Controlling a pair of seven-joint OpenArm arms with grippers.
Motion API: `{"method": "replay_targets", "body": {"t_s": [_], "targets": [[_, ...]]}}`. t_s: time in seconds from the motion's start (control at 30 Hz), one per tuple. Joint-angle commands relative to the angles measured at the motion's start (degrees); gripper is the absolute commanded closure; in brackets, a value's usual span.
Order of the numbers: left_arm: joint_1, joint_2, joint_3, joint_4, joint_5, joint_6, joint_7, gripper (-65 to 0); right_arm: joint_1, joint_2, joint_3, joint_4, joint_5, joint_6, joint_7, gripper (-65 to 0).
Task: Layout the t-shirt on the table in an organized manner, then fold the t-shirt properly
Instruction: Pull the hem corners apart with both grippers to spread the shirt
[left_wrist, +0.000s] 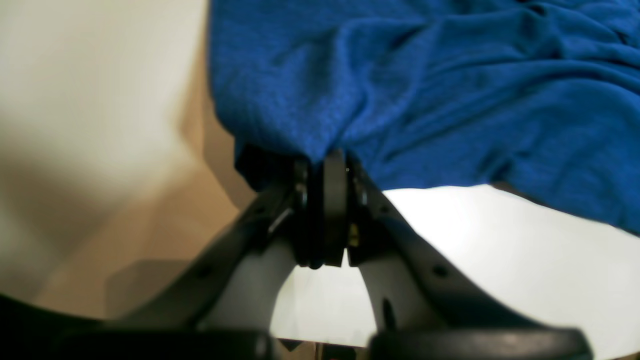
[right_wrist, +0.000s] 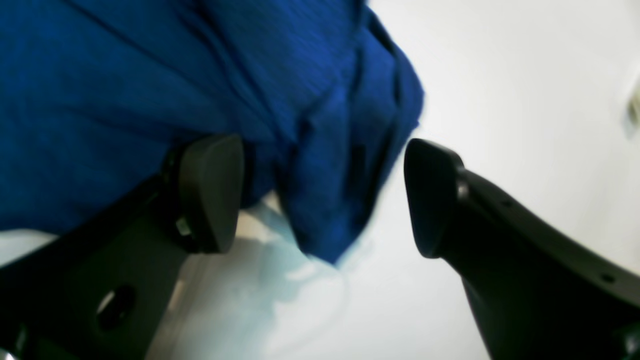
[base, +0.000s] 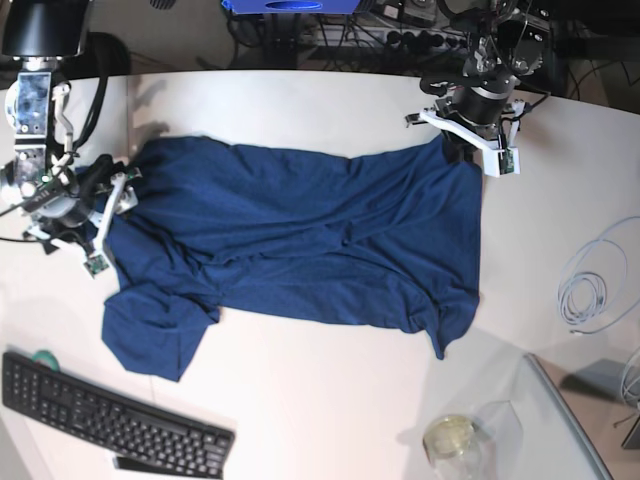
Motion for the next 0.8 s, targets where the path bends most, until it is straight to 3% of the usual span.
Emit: {"method": "replay_targets", "body": {"t_s": [0.0,0.03,0.1,0.2,0.23,0.27,0.33,0.47,0.63,0.7,0.77], "targets": [[-0.03,-0.36,-0.23,1.05,0.23,-0.21,-1.01,0.0,2.19,0.42,0.55,-1.05,-0.14,-0.63,1.39,-46.4],[-0.12,-0.36,-0.14,1.05,0.23,-0.21,-1.01,0.0,2.98,0.42,0.64,-2.9,-0.14,-0.63,1.83,-44.7],[-0.12,-0.36,-0.23,1.05,0.23,-0.21,-1.01,0.0,4.12,0.42,0.46,-5.71,-0.14,-0.37,2.09,-35.4],[-0.12,-0.36,-0.32,1.05,0.23,-0.21,-1.01,0.0,5.88,0.42,0.38,-8.79,-0.14,-0.37,2.09,-14.3],[-0.2,-0.36,-0.32,1.05,0.23,-0.21,-1.01,0.0,6.58,0.42,0.46,-9.67,-0.14,-0.37,2.09,-4.5],[-0.2,-0.36,-0.32,1.05,0.23,-0.21,-1.01,0.0,7.11,0.42,0.64,-9.93,-0.14,-0.28,2.09,0.0],[-0.29,-0.36,-0.32,1.05,0.23,-0.21,-1.01,0.0,7.64,0.86,0.64,-8.96,-0.14,-0.28,2.01,-2.6],[-0.29,-0.36,-0.32,1.05,0.23,-0.21,-1.01,0.0,12.74,3.24,0.29,-8.44,-0.14,-0.28,-0.1,-0.5],[-0.29,-0.36,-0.32,1.05,0.23,-0.21,-1.09,0.0,23.46,5.87,0.2,-16.61,-0.14,-0.28,-0.1,-0.8],[-0.38,-0.36,-0.4,1.05,0.23,-0.21,-1.09,0.0,29.26,6.05,0.2,-24.26,-0.14,-0.28,2.45,-1.7],[-0.38,-0.36,-0.4,1.05,0.23,-0.21,-1.09,0.0,34.45,6.05,0.2,-34.02,-0.23,-0.72,8.95,-5.0]]}}
